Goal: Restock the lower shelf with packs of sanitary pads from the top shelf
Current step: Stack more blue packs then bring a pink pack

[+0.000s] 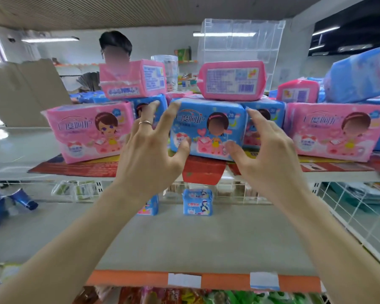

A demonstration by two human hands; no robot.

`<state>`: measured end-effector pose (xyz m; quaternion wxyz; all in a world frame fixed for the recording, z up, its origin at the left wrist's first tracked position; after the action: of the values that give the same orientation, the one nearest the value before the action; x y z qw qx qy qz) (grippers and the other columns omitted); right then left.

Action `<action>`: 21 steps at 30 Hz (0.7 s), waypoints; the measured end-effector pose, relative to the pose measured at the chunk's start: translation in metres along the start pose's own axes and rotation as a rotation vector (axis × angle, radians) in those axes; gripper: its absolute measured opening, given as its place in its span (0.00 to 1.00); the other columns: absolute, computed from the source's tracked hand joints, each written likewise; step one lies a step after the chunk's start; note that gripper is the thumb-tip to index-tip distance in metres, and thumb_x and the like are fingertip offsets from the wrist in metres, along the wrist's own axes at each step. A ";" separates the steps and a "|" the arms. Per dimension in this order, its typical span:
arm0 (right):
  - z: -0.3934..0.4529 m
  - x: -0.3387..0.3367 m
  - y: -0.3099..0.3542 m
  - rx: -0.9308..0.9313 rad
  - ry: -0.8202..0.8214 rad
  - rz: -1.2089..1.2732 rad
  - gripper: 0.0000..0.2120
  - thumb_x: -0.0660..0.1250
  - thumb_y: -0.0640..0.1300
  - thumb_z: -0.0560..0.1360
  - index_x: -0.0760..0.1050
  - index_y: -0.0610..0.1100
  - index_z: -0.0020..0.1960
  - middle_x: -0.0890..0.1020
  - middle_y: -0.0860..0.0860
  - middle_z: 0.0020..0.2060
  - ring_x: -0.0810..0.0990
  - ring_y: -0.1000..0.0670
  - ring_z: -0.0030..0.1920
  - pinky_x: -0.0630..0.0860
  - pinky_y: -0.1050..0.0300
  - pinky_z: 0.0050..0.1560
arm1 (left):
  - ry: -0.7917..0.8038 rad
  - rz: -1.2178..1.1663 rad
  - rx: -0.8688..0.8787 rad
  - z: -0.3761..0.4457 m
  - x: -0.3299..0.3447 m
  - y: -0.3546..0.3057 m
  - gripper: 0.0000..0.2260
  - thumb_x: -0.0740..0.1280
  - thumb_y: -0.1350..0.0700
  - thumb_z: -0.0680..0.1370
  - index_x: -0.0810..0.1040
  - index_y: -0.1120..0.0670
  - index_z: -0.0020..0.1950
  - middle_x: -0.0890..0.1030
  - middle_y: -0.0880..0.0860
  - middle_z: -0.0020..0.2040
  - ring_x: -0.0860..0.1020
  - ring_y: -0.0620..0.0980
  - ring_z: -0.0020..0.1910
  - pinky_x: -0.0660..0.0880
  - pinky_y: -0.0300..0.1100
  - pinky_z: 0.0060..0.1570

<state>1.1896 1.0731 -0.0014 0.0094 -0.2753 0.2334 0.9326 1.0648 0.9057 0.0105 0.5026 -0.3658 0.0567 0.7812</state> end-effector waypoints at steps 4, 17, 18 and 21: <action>0.005 0.004 -0.004 0.063 0.005 -0.056 0.32 0.72 0.56 0.74 0.67 0.45 0.73 0.82 0.48 0.57 0.81 0.46 0.57 0.73 0.58 0.50 | 0.066 -0.047 -0.048 0.017 0.007 0.005 0.36 0.68 0.45 0.79 0.53 0.49 0.81 0.74 0.51 0.65 0.74 0.53 0.61 0.70 0.46 0.55; 0.013 0.012 -0.004 0.114 0.060 0.005 0.11 0.70 0.50 0.77 0.77 0.43 0.49 0.79 0.54 0.34 0.76 0.47 0.38 0.71 0.56 0.39 | 0.165 -0.296 -0.148 0.023 0.014 0.003 0.13 0.69 0.50 0.78 0.76 0.49 0.62 0.80 0.42 0.44 0.78 0.40 0.44 0.69 0.24 0.36; 0.011 0.010 -0.005 0.113 0.050 0.021 0.10 0.71 0.50 0.77 0.77 0.43 0.48 0.77 0.56 0.32 0.75 0.48 0.36 0.69 0.59 0.38 | 0.142 -0.304 -0.137 0.021 0.012 0.002 0.13 0.69 0.51 0.78 0.76 0.50 0.62 0.81 0.44 0.44 0.79 0.41 0.44 0.70 0.24 0.36; 0.006 0.000 -0.001 0.077 -0.021 0.052 0.09 0.73 0.48 0.76 0.75 0.44 0.47 0.77 0.57 0.31 0.74 0.56 0.30 0.67 0.70 0.33 | 0.053 -0.302 -0.086 0.012 -0.001 -0.007 0.12 0.68 0.53 0.78 0.75 0.52 0.61 0.82 0.45 0.44 0.78 0.44 0.42 0.71 0.25 0.37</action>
<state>1.1871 1.0768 0.0028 -0.0018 -0.2588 0.2761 0.9256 1.0648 0.9138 0.0214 0.5966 -0.4118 -0.0193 0.6886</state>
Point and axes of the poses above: each hand's wrist, its own z-axis towards the middle knuckle, its own x-axis out of the palm, y = z × x, the point moved 5 cm from there along z, towards the middle knuckle
